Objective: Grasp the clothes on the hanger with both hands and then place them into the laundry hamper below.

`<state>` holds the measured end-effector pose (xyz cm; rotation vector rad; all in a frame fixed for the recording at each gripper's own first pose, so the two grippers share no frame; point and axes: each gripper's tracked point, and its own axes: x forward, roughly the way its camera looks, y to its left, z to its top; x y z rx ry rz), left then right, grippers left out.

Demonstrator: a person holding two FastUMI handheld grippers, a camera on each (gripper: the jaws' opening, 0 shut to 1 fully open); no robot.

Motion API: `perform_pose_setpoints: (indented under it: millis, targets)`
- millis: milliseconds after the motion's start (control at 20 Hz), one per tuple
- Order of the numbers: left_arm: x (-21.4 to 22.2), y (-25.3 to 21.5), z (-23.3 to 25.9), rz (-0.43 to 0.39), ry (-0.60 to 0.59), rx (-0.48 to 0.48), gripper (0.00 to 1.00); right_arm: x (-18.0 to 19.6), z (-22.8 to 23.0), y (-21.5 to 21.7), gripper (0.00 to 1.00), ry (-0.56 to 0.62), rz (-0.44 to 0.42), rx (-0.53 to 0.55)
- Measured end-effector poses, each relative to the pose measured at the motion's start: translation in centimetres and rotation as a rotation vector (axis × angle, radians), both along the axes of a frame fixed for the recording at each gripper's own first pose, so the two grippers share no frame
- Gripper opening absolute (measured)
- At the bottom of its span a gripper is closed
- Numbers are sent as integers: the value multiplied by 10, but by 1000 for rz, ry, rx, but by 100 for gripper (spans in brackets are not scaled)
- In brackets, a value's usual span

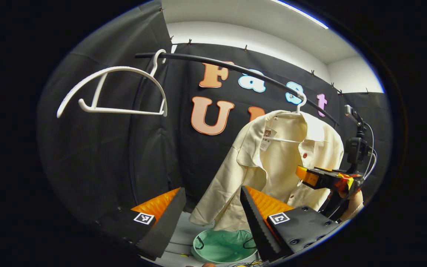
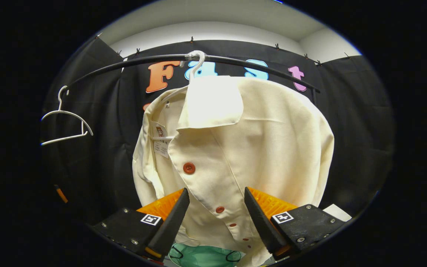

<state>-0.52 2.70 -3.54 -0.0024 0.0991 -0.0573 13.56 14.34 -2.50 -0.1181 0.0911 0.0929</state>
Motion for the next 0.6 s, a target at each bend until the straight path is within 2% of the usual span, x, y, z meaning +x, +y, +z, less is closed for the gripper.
perform_pose_setpoints:
  millis: [100, 200, 250, 300, 350, 400, 450, 500, 550, 600]
  targets:
    - [1, 0, -2, 3, 2, -2, 96, 9, 0, -4, 85, 2, -10, -4]
    - [1, -1, -4, 0, 9, -10, 96, 15, 4, -7, 80, -12, -22, -17]
    - [1, -1, -6, -1, 13, -11, 96, 15, 7, -9, 74, -22, -29, -25]
    - [2, 0, -6, 0, 15, -9, 100, 17, 8, -11, 70, -31, -34, -32]
    - [4, 1, -6, 0, 17, -7, 96, 18, 10, -12, 61, -38, -38, -39]
    - [6, 0, -7, -1, 18, -6, 96, 19, 11, -12, 55, -38, -38, -44]
    - [7, 0, -7, -4, 19, -6, 96, 19, 10, -11, 44, -35, -31, -44]
    - [9, -1, -7, -6, 19, -5, 96, 20, 10, -11, 37, -31, -29, -41]
    - [11, -3, -8, -8, 20, -4, 96, 19, 9, -12, 24, -26, -29, -38]
    - [14, -5, -9, -12, 21, -3, 96, 18, 9, -12, 18, -27, -23, -32]
